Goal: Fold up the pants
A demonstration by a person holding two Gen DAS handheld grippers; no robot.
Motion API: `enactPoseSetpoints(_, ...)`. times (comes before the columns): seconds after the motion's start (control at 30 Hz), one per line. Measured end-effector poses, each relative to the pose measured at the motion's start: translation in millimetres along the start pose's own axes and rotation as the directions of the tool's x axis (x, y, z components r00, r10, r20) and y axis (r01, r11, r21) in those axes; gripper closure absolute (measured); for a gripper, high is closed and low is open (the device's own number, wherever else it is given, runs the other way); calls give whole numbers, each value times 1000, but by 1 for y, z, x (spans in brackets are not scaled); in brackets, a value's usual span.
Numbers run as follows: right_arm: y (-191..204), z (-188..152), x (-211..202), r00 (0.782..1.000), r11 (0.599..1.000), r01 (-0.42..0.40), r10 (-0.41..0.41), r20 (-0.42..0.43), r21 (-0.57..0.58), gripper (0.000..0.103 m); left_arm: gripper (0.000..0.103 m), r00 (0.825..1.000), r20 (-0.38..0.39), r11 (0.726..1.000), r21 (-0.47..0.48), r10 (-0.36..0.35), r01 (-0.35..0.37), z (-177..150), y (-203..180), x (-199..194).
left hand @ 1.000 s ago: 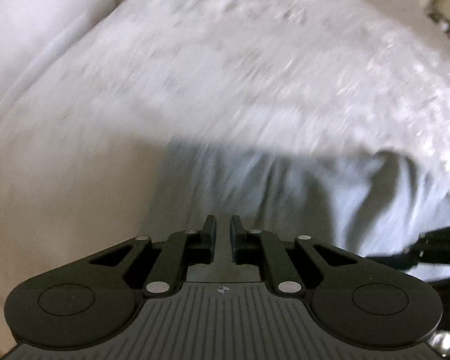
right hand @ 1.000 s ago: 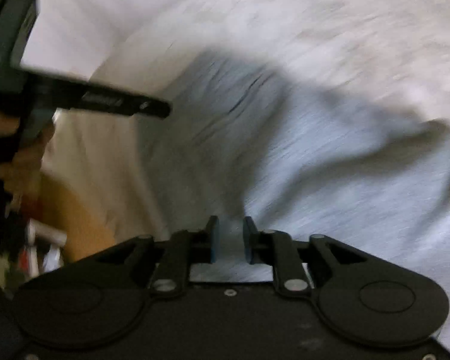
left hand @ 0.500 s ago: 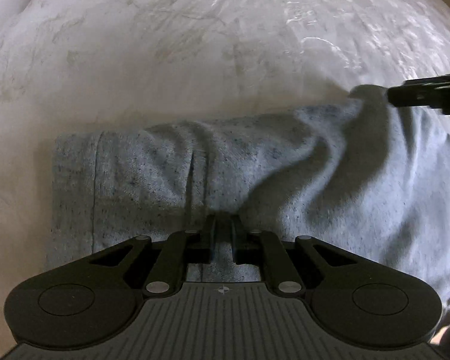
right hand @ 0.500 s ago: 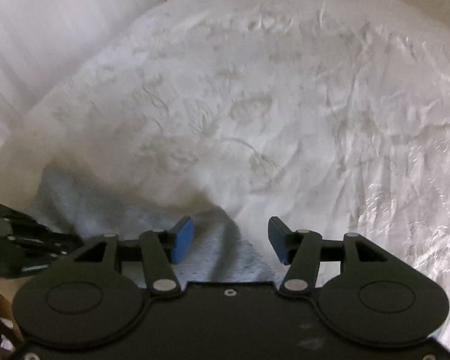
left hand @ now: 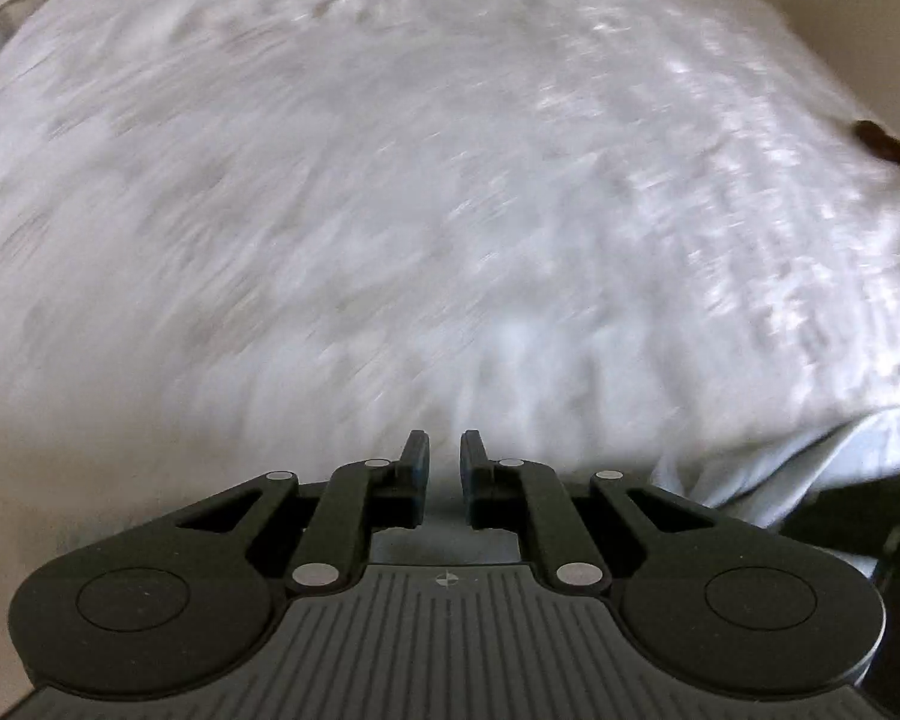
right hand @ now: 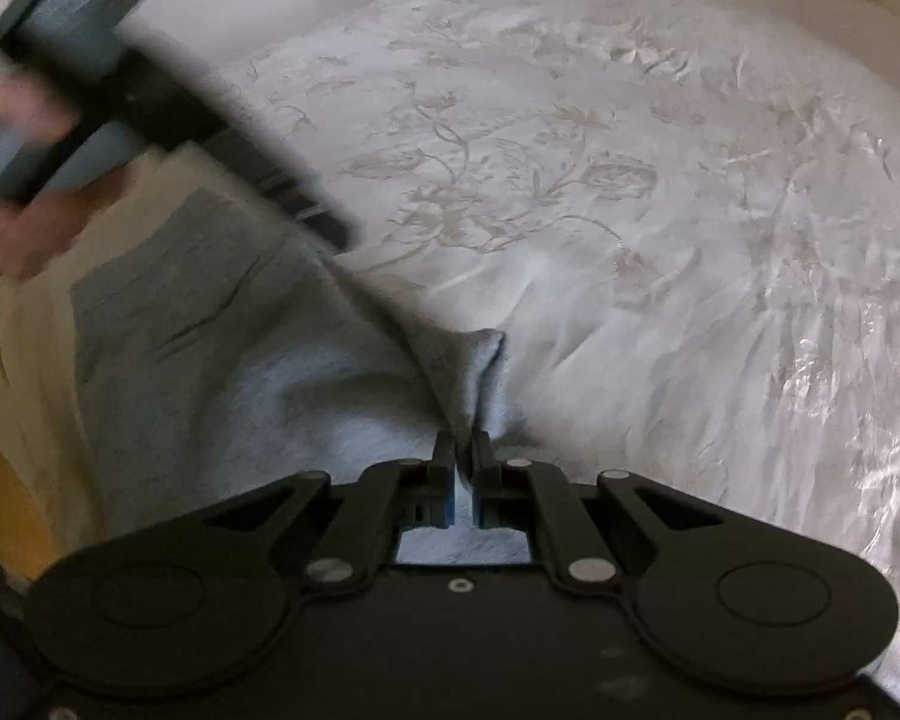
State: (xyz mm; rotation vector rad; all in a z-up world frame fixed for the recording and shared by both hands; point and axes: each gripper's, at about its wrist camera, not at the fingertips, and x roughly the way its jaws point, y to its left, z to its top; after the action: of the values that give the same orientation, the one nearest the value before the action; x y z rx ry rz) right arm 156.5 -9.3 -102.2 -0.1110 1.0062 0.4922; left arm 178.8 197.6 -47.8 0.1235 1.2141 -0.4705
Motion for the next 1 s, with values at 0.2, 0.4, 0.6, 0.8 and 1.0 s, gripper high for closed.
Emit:
enactPoseSetpoints(0.2,12,-5,0,1000,1000,-13,13,6,5,96,92,993,-27,984,132,-119,121,17,-33,12)
enactPoseSetpoints(0.4,15,-5,6,1000,999,-20,20,-3,40,96,92,989,-58,945,293,-136,147,11,-63,20)
enactPoseSetpoints(0.6,-13,3,-9,996,995,59,-64,57,80,80,92,989,-63,953,265,-136,148,13,-57,25)
enactPoseSetpoints(0.8,-68,13,0,994,994,105,-106,27,42,52,92,988,-80,965,217,-135,149,21,-42,28)
enactPoseSetpoints(1.0,-79,12,20,993,988,40,-55,-102,-148,98,91,982,-87,970,164,-167,179,32,-36,33)
